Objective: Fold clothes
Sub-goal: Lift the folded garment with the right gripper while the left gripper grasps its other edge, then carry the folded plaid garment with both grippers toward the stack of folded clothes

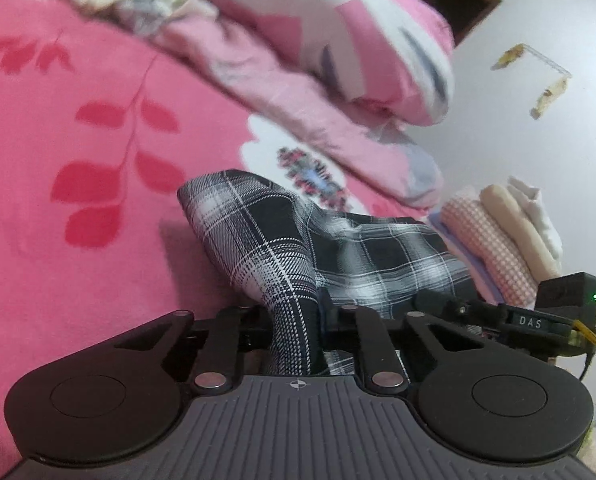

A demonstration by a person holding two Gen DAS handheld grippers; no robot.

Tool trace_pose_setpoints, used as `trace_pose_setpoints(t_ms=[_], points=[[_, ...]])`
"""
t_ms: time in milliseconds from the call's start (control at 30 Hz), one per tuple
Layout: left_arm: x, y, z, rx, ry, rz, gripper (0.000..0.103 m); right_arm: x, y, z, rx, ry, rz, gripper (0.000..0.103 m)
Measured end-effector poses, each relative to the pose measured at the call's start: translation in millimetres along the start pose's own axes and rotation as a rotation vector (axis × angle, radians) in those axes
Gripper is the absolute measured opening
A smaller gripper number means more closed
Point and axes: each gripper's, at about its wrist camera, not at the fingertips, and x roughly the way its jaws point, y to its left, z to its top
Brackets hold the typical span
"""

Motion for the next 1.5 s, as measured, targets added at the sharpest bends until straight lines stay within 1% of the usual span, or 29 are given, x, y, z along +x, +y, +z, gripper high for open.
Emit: trace_pose_setpoints(t_ms=[233,467,700,833,933,1033,1167,1333,1500], points=[[-36.7,-42.3,-3.9,0.109,-0.102,-0.019,0.013,-53.3,47.8,-15.5,-0.085,-0.143,-0.073,0.032],[-52.5,-92.5,-8.4,0.226,-0.163,-0.082,0.012,-116.6,96.2,-46.4,-0.156,-0.319,-0.168,0.032],[-65.7,-143.1,-12.1,0.342,-0.218,-0.148,0.012,-167.5,126.7,-81.4,-0.155,-0.506,-0.26,0.032],[-72.3,-172.3,-14.2,0.41,-0.249,-0.186,0.012,-200.6,134.0,-98.4,-0.146,-0.632,-0.344,0.032],[-46.0,-205.5,-18.2,0.48,-0.243,-0.235,0.012,-224.7,133.1,-110.0,-0.145,-0.73,-0.421,0.032],[-19.7,-238.8,-22.2,0.549,-0.236,-0.284,0.012,-248.6,124.0,-119.4,-0.133,-0.828,-0.501,0.032],[15.5,-283.1,-27.5,0.642,-0.227,-0.35,0.012,-276.5,99.2,-126.4,-0.084,-0.936,-0.597,0.032],[59.7,-338.2,-34.2,0.756,-0.213,-0.431,0.012,-299.7,61.7,-129.7,-0.024,-1.031,-0.71,0.032],[120.7,-369.8,-41.6,0.8,-0.141,-0.487,0.012,-318.3,15.7,-132.2,0.034,-1.081,-0.8,0.032]])
